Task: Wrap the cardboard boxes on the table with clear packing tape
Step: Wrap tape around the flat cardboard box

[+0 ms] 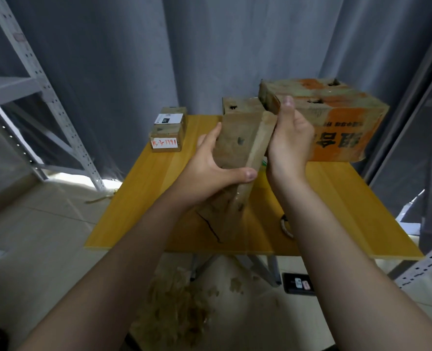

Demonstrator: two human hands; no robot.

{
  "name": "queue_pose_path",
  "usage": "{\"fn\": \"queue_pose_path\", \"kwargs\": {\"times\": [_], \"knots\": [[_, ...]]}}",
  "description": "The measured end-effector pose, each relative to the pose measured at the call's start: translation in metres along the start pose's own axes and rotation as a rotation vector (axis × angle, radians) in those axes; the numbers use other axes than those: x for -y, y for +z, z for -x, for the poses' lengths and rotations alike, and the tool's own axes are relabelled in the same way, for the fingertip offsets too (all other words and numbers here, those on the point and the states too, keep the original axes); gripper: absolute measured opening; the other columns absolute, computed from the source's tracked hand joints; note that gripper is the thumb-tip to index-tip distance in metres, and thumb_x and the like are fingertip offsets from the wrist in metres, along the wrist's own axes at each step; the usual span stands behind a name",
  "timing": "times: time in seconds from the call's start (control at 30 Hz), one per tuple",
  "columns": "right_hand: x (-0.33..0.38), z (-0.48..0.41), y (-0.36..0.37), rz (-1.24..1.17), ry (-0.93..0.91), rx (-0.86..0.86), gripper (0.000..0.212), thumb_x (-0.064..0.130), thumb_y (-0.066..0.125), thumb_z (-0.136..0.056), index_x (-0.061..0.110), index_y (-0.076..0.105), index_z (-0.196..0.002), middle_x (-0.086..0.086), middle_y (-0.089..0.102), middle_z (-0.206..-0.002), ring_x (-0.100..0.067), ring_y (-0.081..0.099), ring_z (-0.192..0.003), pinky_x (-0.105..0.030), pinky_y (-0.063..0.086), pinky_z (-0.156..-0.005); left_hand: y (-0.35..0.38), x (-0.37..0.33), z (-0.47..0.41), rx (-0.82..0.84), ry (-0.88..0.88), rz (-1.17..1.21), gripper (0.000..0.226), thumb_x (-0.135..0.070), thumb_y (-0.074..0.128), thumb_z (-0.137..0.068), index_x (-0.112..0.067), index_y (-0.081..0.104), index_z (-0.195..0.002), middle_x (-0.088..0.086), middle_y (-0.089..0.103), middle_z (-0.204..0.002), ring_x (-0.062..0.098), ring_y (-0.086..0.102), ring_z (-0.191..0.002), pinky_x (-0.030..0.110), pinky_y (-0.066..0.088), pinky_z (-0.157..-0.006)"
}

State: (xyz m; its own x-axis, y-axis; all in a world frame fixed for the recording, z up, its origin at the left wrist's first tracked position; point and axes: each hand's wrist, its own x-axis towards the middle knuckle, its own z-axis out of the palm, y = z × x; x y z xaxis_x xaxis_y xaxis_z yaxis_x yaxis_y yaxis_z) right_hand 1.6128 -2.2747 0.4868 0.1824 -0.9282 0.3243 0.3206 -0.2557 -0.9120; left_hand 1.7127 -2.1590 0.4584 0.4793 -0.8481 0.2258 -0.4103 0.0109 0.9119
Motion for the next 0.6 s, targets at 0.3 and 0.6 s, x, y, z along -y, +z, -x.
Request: {"fn": "queue_pose_path", "kwargs": {"times": [0.3,0.6], "knots": [[0.012,-0.007,-0.013,0.37,0.376,0.611,0.057,0.075,0.053,-0.091,0.023,0.077,-0.098,0.006,0.076,-0.083,-0.02,0.069,-0.079,-0.03,0.049,-0.053,-0.045,0.001,0.006,0.163,0.113,-0.398,0.134,-0.032,0.096,-0.066,-0.031,0.007,-0.165,-0.018,0.018,-0.162,-0.006,0.025,-0.141,-0.003,0.023,-0.105],[0.006,0.008,-0.009,0.269,0.318,0.418,0.023,0.027,0.07,-0.096,0.005,0.066,-0.094,0.005,0.063,-0.056,-0.02,0.06,-0.048,-0.026,0.049,-0.043,-0.062,0.026,0.006,-0.138,-0.026,-0.389,0.1,-0.031,0.084,-0.077,-0.029,0.03,-0.161,-0.004,0.031,-0.162,0.019,0.033,-0.149,0.044,0.032,-0.123]]}}
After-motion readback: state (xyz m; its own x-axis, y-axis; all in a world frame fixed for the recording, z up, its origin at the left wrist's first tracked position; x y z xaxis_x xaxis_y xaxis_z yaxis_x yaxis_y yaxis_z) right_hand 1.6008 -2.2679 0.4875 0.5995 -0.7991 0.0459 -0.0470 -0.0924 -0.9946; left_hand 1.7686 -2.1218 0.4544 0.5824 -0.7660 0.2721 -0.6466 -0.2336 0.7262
